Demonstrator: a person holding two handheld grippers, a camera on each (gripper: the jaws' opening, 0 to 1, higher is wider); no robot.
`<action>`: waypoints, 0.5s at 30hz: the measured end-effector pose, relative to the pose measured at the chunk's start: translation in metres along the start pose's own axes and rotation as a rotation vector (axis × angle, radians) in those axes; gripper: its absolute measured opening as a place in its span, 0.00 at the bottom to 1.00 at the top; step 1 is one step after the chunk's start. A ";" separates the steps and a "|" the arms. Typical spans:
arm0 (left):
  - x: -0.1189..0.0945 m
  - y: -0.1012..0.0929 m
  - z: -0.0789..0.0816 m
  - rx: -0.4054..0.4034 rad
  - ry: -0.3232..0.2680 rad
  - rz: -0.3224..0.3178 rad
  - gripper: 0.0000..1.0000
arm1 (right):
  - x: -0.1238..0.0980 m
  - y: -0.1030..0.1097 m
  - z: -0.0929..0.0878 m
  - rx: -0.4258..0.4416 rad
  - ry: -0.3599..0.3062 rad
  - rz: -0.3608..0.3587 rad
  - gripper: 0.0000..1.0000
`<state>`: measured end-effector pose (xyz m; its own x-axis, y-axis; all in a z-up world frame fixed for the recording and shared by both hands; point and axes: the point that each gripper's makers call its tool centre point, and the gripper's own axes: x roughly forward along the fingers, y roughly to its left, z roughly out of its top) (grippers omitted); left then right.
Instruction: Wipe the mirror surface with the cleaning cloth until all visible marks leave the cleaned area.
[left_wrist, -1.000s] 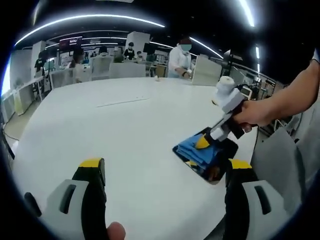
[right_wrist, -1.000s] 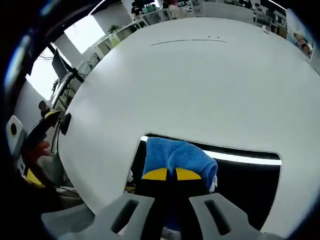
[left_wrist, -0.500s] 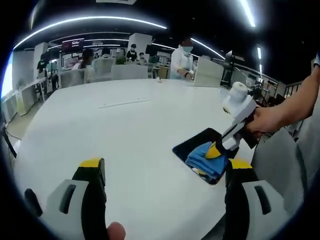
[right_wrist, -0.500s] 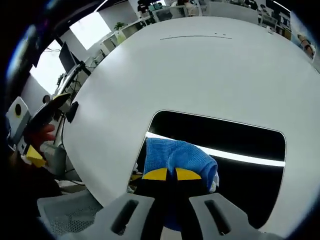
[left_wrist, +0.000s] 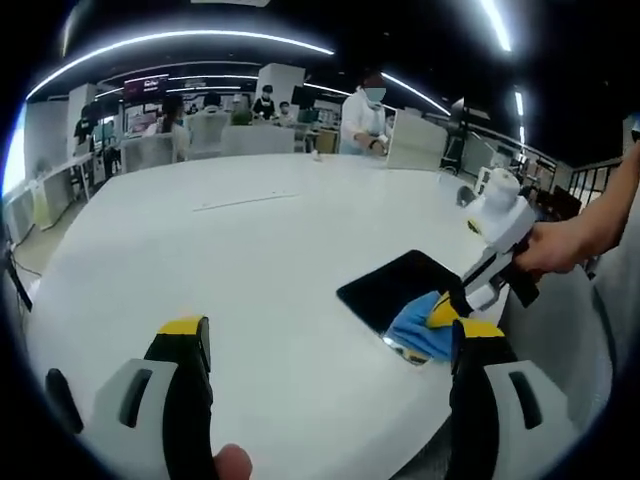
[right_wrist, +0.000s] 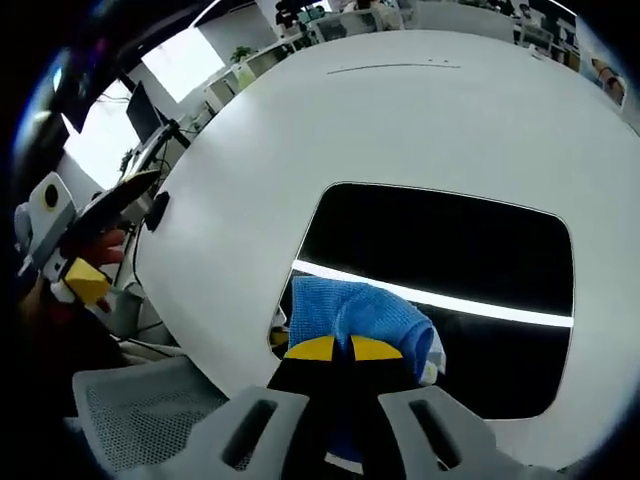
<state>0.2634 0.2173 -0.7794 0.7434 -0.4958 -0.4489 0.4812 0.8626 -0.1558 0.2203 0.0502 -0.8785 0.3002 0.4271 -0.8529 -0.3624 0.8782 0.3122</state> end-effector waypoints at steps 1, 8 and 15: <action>0.001 -0.002 -0.001 0.007 0.003 -0.004 0.99 | 0.000 0.000 -0.001 0.001 -0.001 0.001 0.00; 0.004 -0.002 0.001 0.007 0.000 -0.009 0.99 | -0.002 0.003 -0.007 0.005 0.009 0.013 0.00; 0.003 -0.002 -0.004 0.011 0.016 -0.016 0.99 | -0.004 0.007 -0.012 0.012 0.012 0.022 0.00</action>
<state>0.2629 0.2142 -0.7845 0.7282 -0.5075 -0.4605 0.4981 0.8535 -0.1529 0.2058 0.0525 -0.8783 0.2821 0.4435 -0.8507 -0.3585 0.8713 0.3353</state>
